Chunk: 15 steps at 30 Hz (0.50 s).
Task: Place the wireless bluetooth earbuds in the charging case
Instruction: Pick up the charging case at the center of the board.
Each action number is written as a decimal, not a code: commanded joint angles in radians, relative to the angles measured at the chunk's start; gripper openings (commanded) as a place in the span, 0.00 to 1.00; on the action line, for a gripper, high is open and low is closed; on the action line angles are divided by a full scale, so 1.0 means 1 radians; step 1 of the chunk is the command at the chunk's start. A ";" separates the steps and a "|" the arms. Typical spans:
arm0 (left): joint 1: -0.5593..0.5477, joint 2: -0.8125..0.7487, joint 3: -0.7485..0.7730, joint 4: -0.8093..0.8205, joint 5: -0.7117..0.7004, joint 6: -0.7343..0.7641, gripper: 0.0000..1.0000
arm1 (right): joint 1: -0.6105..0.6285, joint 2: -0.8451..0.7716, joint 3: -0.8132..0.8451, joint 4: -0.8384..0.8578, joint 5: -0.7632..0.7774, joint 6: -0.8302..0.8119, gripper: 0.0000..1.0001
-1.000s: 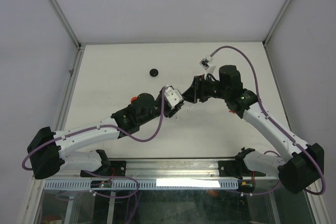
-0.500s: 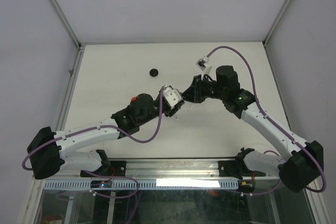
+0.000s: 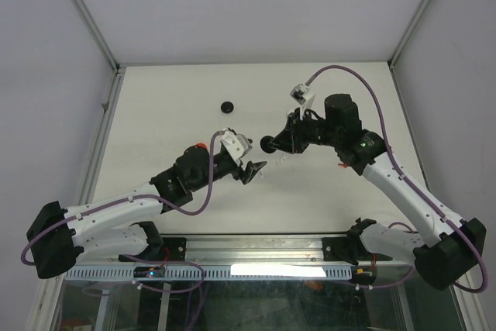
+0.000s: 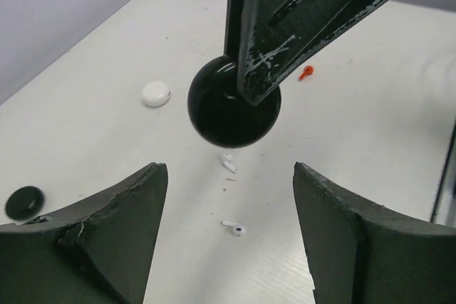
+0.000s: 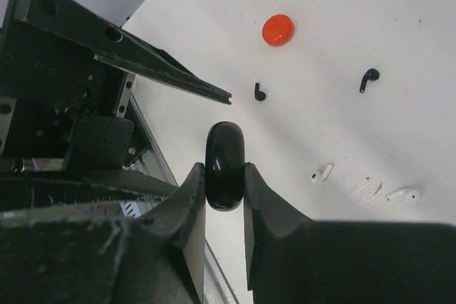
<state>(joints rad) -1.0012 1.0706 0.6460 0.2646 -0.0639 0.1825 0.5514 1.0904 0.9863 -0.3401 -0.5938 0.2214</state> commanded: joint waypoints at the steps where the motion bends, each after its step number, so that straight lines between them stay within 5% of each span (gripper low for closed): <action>1: 0.085 -0.093 -0.040 0.085 0.192 -0.136 0.72 | -0.007 -0.027 0.102 -0.077 -0.065 -0.144 0.00; 15: 0.241 -0.036 -0.024 0.212 0.668 -0.278 0.69 | 0.000 0.043 0.270 -0.336 -0.276 -0.392 0.00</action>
<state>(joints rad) -0.7792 0.9958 0.5827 0.3786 0.4351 -0.0376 0.5476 1.1179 1.1854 -0.5995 -0.7677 -0.0681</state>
